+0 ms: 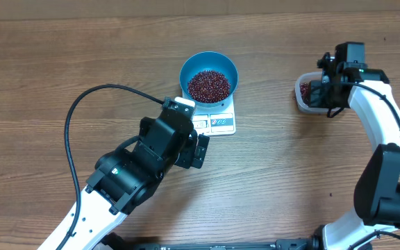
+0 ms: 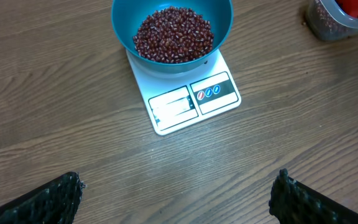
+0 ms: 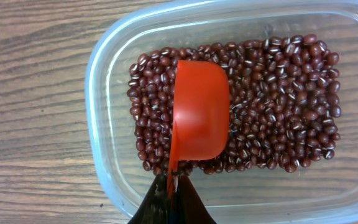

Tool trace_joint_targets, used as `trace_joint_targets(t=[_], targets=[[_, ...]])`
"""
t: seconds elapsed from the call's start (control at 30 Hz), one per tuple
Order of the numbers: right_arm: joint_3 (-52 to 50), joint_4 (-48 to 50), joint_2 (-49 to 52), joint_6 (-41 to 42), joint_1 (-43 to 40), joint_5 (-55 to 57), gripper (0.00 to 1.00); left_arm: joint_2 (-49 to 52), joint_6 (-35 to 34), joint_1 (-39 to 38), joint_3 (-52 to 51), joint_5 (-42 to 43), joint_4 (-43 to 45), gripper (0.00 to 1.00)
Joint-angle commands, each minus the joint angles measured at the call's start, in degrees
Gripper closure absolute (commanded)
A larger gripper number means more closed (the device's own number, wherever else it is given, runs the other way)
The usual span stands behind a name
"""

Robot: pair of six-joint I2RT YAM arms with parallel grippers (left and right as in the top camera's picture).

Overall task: Scoop item into bowl and weigh 150g on scale
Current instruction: 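Lower the red scoop into the beans and drag it to fill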

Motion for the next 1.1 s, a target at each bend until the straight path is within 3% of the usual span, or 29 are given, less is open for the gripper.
trace_joint_targets(t=[0.0,0.47,0.9,1.07], targets=[[0.3,0.3,0.4,1.5,-1.5,-3.1,0.96,0.3,1.1,0.0,-0.1,0.3,0.2,0.0],[0.4,0.5,0.0,1.5,-9.8,-23.5,0.96,0.3,1.1,0.0,-0.1,0.3,0.2,0.01],[0.4,0.1,-0.9,2.0,-11.7,-22.7,0.96,0.3,1.1,0.0,-0.1,0.3,0.2,0.0],[0.4,1.0,-4.1,6.9,-11.7,-18.0,0.96,0.3,1.1,0.0,-0.1,0.3,0.2,0.01]])
